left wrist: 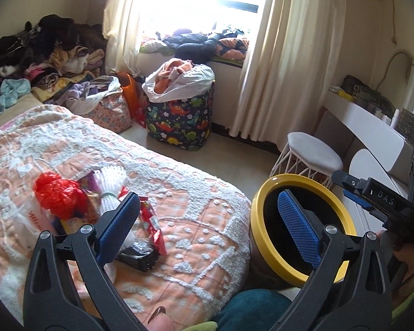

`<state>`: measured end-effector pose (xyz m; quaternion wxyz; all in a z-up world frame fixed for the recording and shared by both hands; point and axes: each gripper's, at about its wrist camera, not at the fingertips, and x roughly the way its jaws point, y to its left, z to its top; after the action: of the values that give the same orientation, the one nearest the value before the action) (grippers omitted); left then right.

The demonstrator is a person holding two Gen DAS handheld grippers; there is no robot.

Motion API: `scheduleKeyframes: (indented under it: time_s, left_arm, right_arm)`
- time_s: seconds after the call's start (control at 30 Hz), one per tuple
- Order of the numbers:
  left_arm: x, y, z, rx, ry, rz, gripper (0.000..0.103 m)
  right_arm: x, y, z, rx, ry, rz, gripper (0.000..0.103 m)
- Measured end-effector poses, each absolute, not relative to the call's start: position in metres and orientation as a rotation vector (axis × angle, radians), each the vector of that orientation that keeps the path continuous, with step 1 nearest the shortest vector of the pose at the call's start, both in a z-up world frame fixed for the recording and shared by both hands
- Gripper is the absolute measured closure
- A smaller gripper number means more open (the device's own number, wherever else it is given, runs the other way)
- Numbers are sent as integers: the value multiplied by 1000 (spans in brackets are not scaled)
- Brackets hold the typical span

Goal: Collect trash
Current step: 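Move both open grippers back toward the trash pile on the bed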

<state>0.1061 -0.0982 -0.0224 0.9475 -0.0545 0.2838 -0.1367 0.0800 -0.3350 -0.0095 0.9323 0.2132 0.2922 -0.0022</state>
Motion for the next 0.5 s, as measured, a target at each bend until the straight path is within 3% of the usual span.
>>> scheduleKeyframes:
  time_s: [0.5]
  left_arm:
    - [107,-46,-17,-188,551,-175,11]
  right_arm:
    - [76,-281,3,330,581,120,33]
